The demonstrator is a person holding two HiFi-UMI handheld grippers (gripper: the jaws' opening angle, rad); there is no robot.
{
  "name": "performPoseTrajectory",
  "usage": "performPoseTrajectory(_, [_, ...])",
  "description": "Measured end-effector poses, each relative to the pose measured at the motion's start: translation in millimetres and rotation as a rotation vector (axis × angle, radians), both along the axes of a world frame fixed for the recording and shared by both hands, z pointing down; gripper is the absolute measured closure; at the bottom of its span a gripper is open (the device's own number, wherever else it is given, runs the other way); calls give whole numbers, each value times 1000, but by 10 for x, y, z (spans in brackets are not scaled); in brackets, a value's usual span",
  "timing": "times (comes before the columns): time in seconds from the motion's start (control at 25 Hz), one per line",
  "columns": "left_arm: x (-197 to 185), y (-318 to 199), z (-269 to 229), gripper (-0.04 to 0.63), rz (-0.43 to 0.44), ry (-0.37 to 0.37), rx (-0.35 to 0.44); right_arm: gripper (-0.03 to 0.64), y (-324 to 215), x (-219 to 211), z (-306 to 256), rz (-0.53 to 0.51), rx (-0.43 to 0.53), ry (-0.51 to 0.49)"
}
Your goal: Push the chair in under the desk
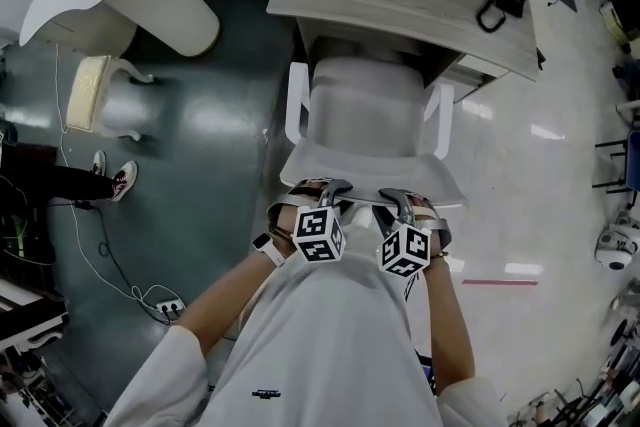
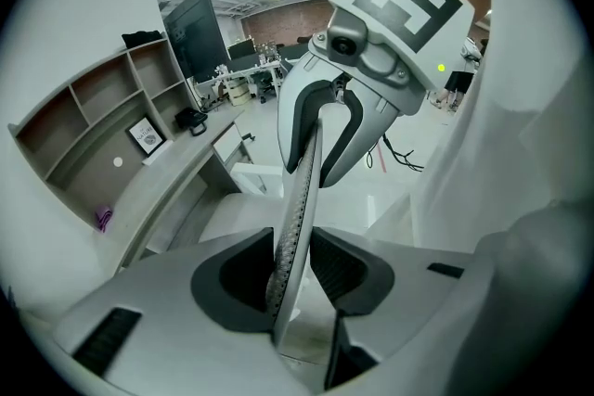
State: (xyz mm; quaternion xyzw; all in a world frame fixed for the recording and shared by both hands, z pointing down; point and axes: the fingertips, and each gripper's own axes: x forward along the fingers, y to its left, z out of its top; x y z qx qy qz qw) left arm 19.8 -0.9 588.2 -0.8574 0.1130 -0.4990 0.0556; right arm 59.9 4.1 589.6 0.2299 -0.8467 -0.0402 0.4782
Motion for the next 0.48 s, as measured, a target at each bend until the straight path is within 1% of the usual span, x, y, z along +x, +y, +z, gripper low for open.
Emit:
performPoseTrajectory(0.28, [39,-394,-9,471,4,2,17,485,-402,45,-19,7,-20,-17])
performPoseTrajectory(0.48, [2,-577,-7,469,33,-3,26,485,-567,3,-21,35,-31,-20])
